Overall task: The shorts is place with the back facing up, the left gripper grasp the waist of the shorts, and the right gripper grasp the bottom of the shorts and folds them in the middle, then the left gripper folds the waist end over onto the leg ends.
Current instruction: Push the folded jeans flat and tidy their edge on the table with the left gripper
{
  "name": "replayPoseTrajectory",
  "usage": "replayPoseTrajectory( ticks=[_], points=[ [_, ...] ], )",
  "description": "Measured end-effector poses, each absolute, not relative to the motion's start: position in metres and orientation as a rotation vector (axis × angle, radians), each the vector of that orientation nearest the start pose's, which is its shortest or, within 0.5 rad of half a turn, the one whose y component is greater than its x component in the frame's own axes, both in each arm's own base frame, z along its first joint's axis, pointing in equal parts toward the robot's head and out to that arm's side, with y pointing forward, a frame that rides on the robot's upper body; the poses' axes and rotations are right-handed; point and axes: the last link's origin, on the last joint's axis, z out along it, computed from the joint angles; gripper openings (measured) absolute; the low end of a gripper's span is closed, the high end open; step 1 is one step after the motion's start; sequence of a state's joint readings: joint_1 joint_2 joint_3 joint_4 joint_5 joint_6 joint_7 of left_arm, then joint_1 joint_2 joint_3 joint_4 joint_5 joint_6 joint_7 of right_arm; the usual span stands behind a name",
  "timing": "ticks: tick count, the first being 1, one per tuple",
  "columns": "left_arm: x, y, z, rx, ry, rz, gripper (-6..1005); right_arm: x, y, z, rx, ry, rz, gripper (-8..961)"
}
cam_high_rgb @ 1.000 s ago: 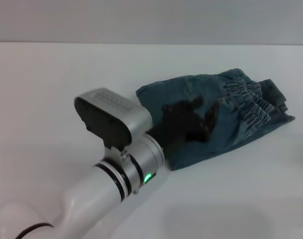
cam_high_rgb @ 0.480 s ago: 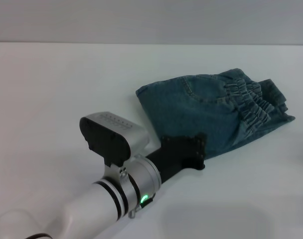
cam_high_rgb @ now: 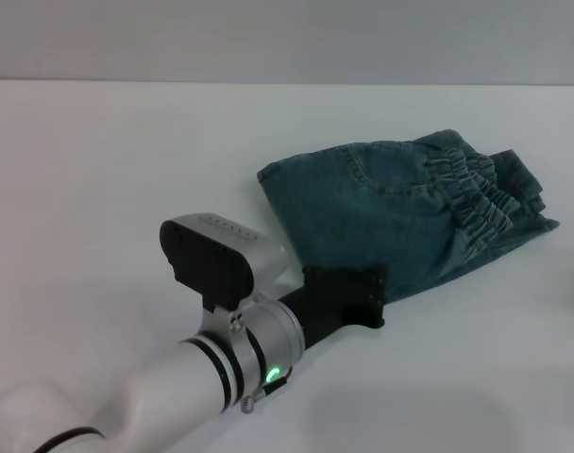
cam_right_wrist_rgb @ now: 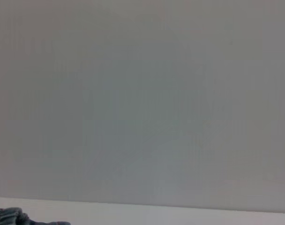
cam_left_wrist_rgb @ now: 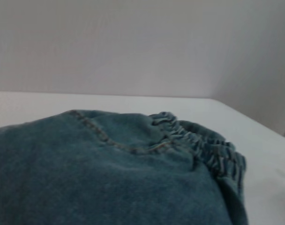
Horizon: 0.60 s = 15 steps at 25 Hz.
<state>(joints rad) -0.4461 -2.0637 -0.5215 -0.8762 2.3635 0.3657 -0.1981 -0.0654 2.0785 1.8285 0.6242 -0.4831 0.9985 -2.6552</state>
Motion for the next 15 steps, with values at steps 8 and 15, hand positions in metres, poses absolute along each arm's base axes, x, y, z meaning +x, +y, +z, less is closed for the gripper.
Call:
replayPoseTrajectory(
  ticks=[8, 15],
  points=[
    [-0.187, 0.295, -0.173, -2.340, -0.935, -0.620, 4, 0.395, 0.235, 0.043, -1.615, 0.608, 0.540, -1],
    [-0.190, 0.308, -0.166, -2.300, -0.937, -0.615, 8, 0.395, 0.233, 0.043, -1.611, 0.607, 0.542, -1]
  ],
)
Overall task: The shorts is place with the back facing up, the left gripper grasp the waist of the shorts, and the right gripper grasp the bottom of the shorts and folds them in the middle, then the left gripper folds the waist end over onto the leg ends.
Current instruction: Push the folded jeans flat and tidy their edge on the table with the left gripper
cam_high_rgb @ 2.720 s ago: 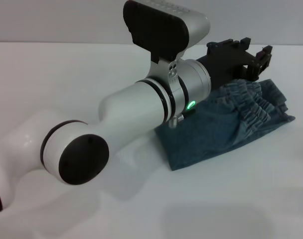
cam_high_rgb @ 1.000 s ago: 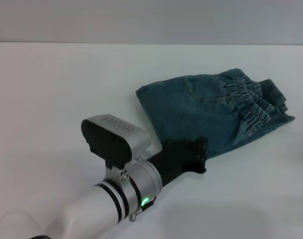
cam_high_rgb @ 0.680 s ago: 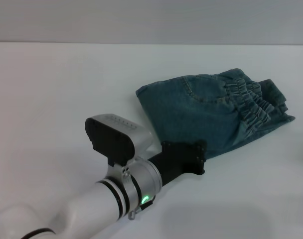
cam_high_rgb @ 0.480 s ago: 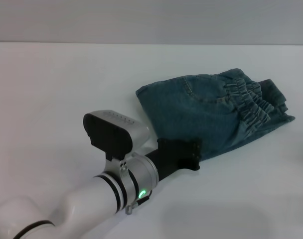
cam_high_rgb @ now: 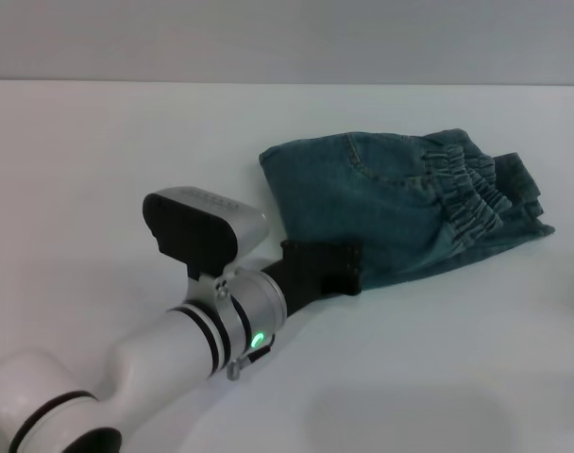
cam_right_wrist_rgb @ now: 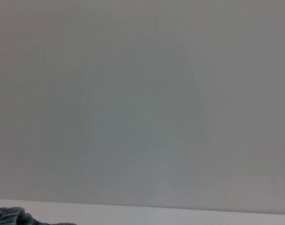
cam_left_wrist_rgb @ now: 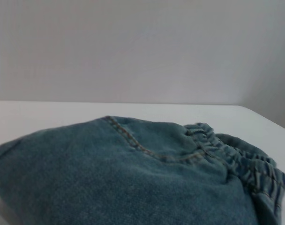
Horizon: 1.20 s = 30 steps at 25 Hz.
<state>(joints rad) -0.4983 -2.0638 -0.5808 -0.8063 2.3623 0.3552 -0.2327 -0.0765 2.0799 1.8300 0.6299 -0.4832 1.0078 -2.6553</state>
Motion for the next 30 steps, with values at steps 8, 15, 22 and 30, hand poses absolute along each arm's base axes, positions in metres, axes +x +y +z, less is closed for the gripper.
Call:
replayPoseTrajectory(
  ticks=[8, 15, 22, 30],
  points=[
    [-0.194, 0.322, -0.159, -2.263, -0.922, -0.607, 12, 0.397, 0.228, 0.043, -1.607, 0.613, 0.536, -1],
    [-0.192, 0.336, -0.157, -2.262, -0.879, -0.591, 16, 0.398, 0.225, 0.045, -1.602, 0.613, 0.532, -1],
    [-0.179, 0.317, -0.155, -2.255, -0.926, -0.696, 19, 0.400, 0.223, 0.047, -1.596, 0.614, 0.526, 0],
    [-0.177, 0.292, -0.161, -2.289, -0.925, -0.677, 24, 0.399, 0.225, 0.046, -1.601, 0.614, 0.528, 0]
  ],
)
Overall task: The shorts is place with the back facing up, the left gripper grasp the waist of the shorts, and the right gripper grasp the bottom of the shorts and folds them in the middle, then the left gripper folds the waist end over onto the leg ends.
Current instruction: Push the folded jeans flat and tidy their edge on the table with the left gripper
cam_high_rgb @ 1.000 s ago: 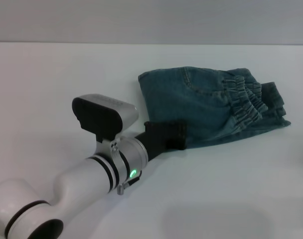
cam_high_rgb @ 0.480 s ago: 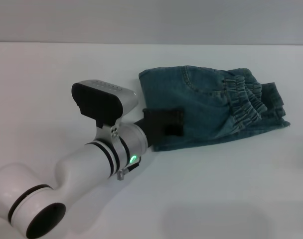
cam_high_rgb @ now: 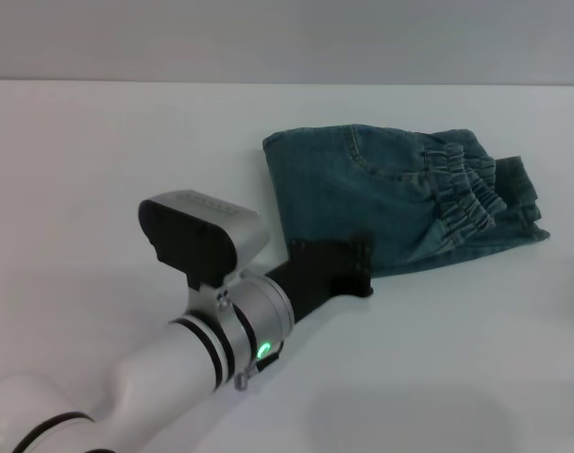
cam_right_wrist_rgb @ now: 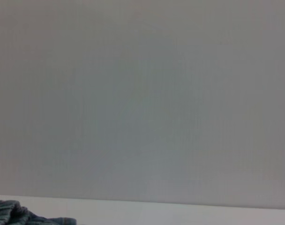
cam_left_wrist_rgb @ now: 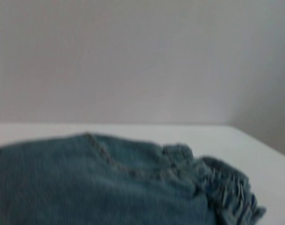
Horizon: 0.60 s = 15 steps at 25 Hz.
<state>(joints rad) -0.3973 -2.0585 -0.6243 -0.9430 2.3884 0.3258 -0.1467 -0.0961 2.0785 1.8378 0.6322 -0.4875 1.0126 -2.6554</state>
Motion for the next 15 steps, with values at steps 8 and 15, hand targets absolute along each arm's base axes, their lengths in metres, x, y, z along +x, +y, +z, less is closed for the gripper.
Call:
replayPoseTrajectory(
  ticks=[8, 15],
  points=[
    [-0.183, 0.302, -0.167, -2.314, -0.977, -0.575, 28, 0.398, 0.224, 0.044, -1.605, 0.614, 0.533, 0],
    [-0.190, 0.320, -0.165, -2.306, -0.932, -0.520, 31, 0.397, 0.220, 0.043, -1.601, 0.612, 0.548, 0]
  ],
)
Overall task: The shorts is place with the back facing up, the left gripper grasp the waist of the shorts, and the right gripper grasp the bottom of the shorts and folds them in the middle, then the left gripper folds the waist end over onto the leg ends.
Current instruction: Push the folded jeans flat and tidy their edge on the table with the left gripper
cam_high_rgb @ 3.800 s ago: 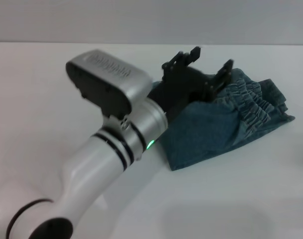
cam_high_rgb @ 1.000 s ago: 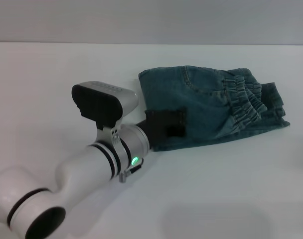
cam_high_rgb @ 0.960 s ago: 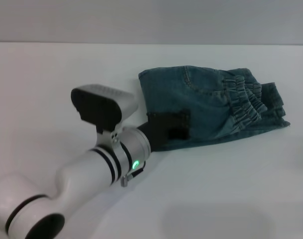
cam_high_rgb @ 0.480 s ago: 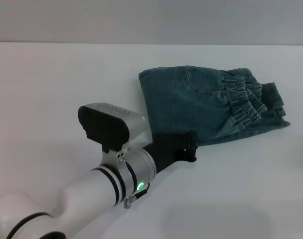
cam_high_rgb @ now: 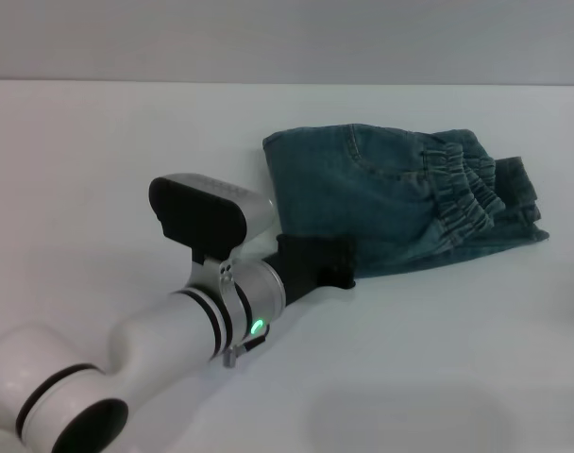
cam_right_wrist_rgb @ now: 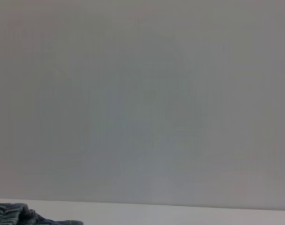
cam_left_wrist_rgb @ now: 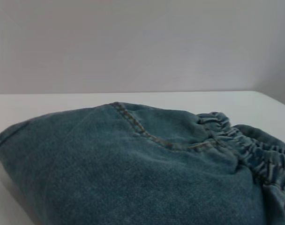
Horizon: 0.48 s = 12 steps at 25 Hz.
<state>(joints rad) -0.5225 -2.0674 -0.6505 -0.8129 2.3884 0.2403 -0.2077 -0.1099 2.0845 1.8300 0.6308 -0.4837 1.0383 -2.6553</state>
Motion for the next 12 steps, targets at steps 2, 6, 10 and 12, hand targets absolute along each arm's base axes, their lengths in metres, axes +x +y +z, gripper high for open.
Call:
replayPoseTrajectory(
  ticks=[2, 6, 10, 12],
  points=[
    [-0.190, 0.325, -0.164, -2.305, -0.918, -0.511, 32, 0.397, 0.219, 0.042, -1.600, 0.615, 0.547, -1],
    [-0.194, 0.336, -0.161, -2.287, -0.918, -0.506, 34, 0.398, 0.218, 0.042, -1.599, 0.617, 0.547, -1],
    [-0.193, 0.343, -0.158, -2.274, -0.921, -0.529, 37, 0.398, 0.218, 0.042, -1.598, 0.620, 0.548, -1],
    [-0.192, 0.344, -0.157, -2.271, -0.916, -0.542, 38, 0.398, 0.218, 0.042, -1.598, 0.620, 0.549, -1]
  ],
)
